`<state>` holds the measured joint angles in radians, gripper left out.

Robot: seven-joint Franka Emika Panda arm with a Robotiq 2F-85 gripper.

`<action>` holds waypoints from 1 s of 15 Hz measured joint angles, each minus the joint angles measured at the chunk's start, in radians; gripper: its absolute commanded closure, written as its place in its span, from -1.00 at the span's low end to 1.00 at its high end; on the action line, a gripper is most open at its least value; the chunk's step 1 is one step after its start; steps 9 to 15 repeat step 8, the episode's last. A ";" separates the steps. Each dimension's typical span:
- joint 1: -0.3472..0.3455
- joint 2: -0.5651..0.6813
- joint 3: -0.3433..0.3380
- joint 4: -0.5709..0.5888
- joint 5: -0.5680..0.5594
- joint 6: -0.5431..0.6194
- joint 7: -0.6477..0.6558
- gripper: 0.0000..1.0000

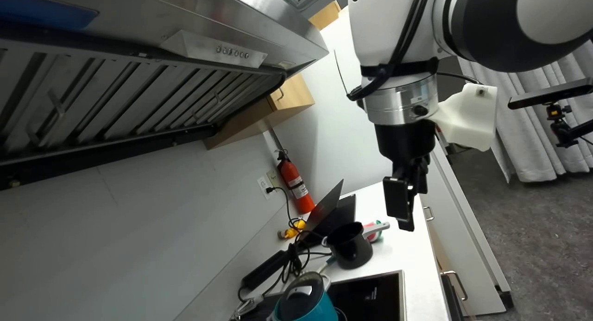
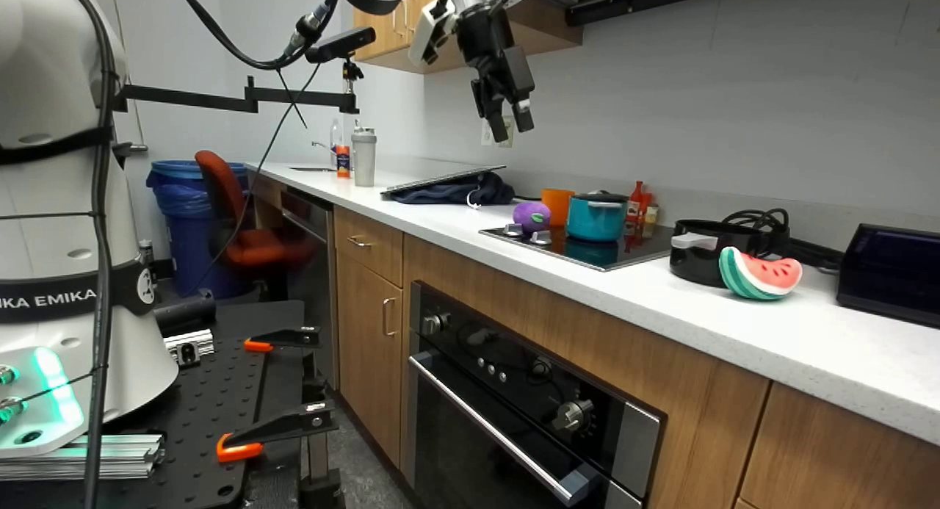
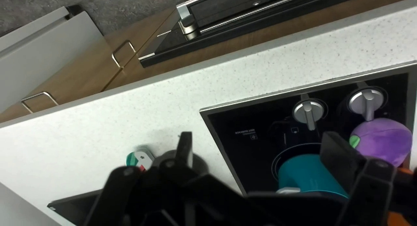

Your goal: Move the lid from the black pot to the blue one

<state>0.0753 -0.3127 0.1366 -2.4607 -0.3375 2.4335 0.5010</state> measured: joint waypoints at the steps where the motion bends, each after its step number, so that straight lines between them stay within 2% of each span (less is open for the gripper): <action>1: -0.006 -0.006 0.006 -0.003 0.000 0.000 0.000 -1.00; 15: -0.016 -0.016 0.016 -0.010 0.000 0.000 0.000 -1.00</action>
